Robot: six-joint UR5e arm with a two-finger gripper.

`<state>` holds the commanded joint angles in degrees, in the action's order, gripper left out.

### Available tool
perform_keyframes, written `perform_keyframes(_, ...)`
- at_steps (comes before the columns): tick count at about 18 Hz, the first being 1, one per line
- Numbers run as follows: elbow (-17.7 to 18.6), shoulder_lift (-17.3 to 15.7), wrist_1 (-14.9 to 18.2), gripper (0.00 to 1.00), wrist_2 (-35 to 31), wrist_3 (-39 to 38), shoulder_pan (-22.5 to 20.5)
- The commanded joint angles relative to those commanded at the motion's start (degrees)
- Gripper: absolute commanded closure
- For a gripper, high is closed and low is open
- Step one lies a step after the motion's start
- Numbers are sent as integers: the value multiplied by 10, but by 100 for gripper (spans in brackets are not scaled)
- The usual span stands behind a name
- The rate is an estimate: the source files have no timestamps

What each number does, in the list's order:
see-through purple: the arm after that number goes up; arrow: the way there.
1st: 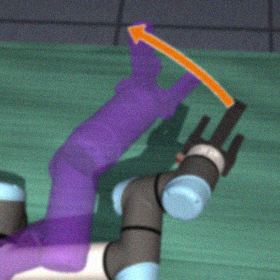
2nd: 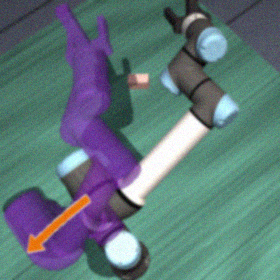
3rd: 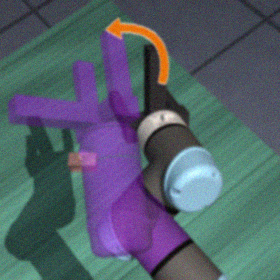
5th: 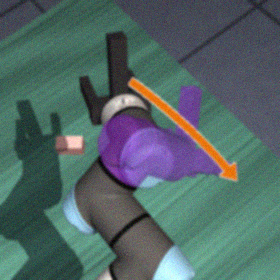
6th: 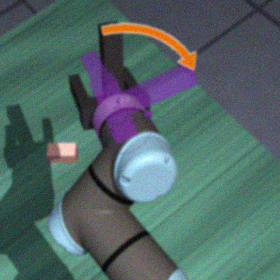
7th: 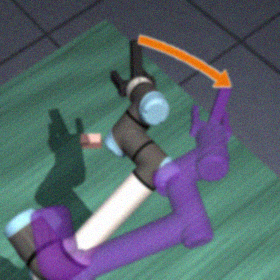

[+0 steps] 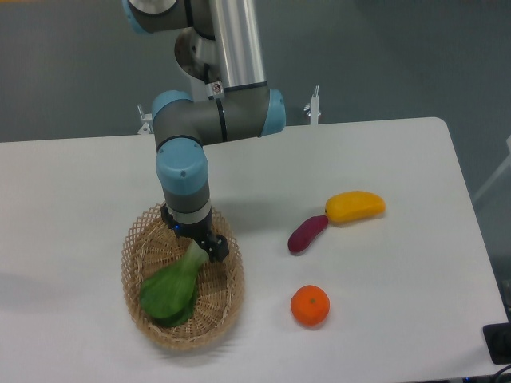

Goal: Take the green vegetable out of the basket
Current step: 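Lower the gripper into the basket onto the bok choy stem, then close the gripper on the green bok choy stem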

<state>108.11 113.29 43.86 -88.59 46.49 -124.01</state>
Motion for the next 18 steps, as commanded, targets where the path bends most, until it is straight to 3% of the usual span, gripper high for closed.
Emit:
perform_keyframes(3,-1,-1,0,41,0,1,0)
perform_keyframes(6,-2,-3,-1,51,0,1,0)
perform_keyframes(10,-2,-4,-1,59,0,1,0)
perform_keyframes(18,-12,-17,-1,59,2,7,-1)
